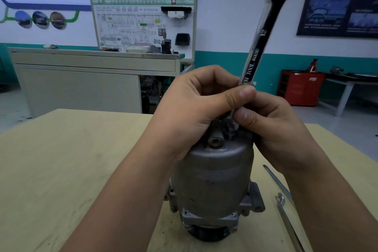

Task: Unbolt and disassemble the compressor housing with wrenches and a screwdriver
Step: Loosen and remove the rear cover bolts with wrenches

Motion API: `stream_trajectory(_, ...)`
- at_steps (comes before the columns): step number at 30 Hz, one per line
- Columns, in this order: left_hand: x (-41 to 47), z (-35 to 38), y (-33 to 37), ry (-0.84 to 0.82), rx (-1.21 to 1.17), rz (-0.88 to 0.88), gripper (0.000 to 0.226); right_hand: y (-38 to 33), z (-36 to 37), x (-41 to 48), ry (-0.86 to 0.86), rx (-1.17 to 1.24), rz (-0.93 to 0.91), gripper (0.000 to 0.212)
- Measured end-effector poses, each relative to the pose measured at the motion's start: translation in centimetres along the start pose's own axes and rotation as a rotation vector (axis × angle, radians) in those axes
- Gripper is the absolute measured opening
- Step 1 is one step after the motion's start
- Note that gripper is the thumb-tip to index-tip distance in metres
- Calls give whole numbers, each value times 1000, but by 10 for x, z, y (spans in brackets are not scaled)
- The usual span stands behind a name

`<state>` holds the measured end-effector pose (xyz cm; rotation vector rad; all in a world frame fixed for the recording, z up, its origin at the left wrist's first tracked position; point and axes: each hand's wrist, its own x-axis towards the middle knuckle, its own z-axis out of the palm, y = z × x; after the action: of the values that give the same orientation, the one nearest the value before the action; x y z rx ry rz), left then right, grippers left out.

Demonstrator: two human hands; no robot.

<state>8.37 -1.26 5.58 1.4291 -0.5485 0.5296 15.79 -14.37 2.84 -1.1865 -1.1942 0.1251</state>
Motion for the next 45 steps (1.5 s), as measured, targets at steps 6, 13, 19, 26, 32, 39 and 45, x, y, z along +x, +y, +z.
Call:
stream_trajectory(6, 2, -6, -5, -43, 77, -55, 15, 0, 1, 0, 55, 37, 11, 23)
stream_trajectory(13, 3, -5, -4, -130, 105, -98, 23, 0, 4, 0, 65, 88, 70, 21)
stream_trajectory(19, 2, -7, -6, -30, 60, -129, 9, 0, 3, 0, 63, -41, 114, 36)
stream_trajectory(26, 2, -8, -6, 62, 66, -133, 13, 1, 2, 3, 58, -62, 80, 34)
stream_trajectory(32, 2, -9, -7, 10, -71, -101, 3, -1, 3, 1, 42, -24, 80, 30)
stream_trajectory(39, 1, -11, -3, -158, -136, -94, 23, 0, 6, 1, 46, -48, 64, 24)
stream_trajectory(45, 1, -10, -3, -153, -38, -70, 21, -2, 6, 2, 23, -19, 36, 14)
